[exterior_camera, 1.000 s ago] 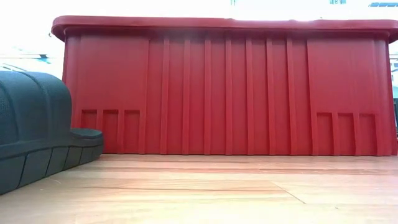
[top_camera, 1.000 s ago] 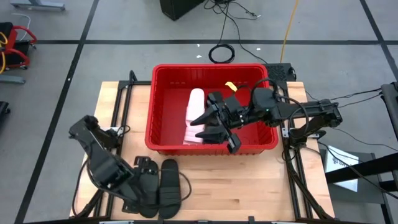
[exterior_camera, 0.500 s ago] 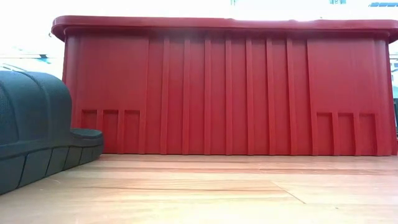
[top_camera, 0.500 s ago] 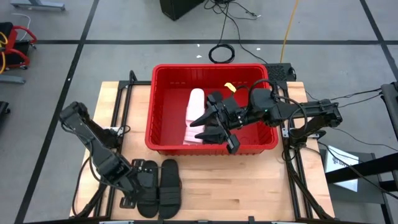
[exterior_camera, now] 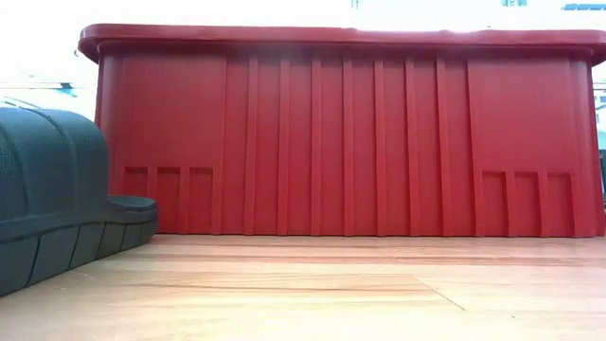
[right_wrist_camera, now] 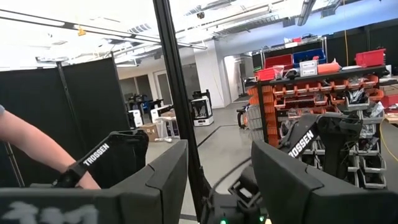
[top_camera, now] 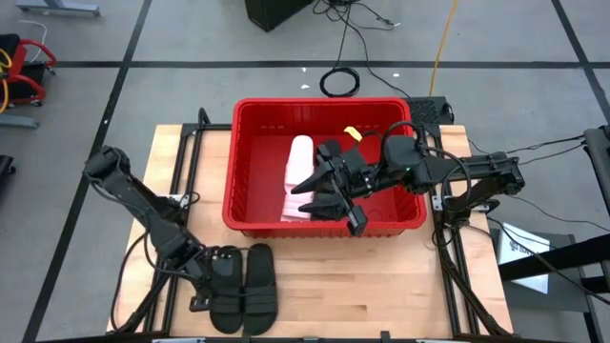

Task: Pick and place slides into bin
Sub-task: Put the black slipper into the red bin

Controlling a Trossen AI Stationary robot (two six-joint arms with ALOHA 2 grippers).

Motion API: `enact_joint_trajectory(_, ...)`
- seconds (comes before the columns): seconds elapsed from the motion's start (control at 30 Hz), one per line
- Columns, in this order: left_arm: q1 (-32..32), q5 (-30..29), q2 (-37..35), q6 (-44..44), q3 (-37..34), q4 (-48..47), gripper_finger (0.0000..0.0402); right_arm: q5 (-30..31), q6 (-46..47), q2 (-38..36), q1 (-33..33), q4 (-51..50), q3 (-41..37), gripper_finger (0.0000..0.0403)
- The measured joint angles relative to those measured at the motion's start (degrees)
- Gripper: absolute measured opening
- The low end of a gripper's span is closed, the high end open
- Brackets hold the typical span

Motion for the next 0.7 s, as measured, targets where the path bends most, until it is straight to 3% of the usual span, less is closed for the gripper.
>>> enact_joint_trajectory(0.4, 0.4, 3.45, 0.02, -4.51, -10.35, 20.72, 0.0186, 0.07, 0.08, 0.0, 0.0, 0.0, 0.0, 0.0167)
enact_joint_trajectory(0.57, 0.38, 4.19, 0.07, -5.5, -11.65, 21.82, 0.0182, 0.12, 0.1, 0.0, 0.0, 0.0, 0.0, 0.0167)
enact_joint_trajectory(0.7, 0.49, 3.97, 0.07, -4.57, -11.65, 21.87, 0.014, 0.16, 0.09, 0.0, -0.01, 0.0, 0.0, 0.0167)
